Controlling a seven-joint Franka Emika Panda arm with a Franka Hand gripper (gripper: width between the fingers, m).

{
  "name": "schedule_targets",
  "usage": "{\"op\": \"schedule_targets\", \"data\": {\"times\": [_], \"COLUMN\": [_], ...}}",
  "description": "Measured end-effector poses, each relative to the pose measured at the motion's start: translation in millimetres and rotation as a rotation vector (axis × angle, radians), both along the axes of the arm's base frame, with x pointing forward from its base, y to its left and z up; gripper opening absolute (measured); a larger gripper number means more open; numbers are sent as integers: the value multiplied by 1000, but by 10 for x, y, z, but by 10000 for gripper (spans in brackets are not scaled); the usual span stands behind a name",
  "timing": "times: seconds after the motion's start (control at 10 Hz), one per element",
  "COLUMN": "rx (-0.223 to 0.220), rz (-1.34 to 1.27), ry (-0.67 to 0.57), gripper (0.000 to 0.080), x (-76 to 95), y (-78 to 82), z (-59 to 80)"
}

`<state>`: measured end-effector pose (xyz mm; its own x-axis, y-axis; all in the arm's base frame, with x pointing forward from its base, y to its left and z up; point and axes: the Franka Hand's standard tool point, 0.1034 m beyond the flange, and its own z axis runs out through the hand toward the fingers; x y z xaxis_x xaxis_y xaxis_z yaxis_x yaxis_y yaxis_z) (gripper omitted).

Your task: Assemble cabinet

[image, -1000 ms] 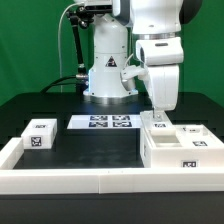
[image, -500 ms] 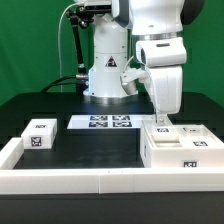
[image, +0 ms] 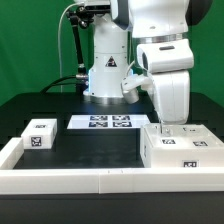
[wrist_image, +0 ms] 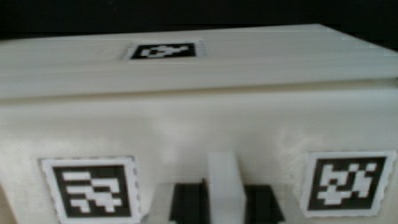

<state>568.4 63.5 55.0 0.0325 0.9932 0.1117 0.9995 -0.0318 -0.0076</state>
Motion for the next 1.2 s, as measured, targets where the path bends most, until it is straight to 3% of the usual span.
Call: {"op": "schedule_targets", "data": {"times": [0.2,0.6,0.9,1.0,1.1,1.2], "rx": [3,3,3,3,3,3], "rz": [-2,-7,-7,-7,-7,-6], "ry": [-8,-8,-7,-7,-7,-4], "gripper": [73,74,567,567,731,731], "x": [79,73,72,70,70,58], "y": [-1,-6,-6,-5,-5,-5], "z": [2,0,-2,-4,-5,-10]}}
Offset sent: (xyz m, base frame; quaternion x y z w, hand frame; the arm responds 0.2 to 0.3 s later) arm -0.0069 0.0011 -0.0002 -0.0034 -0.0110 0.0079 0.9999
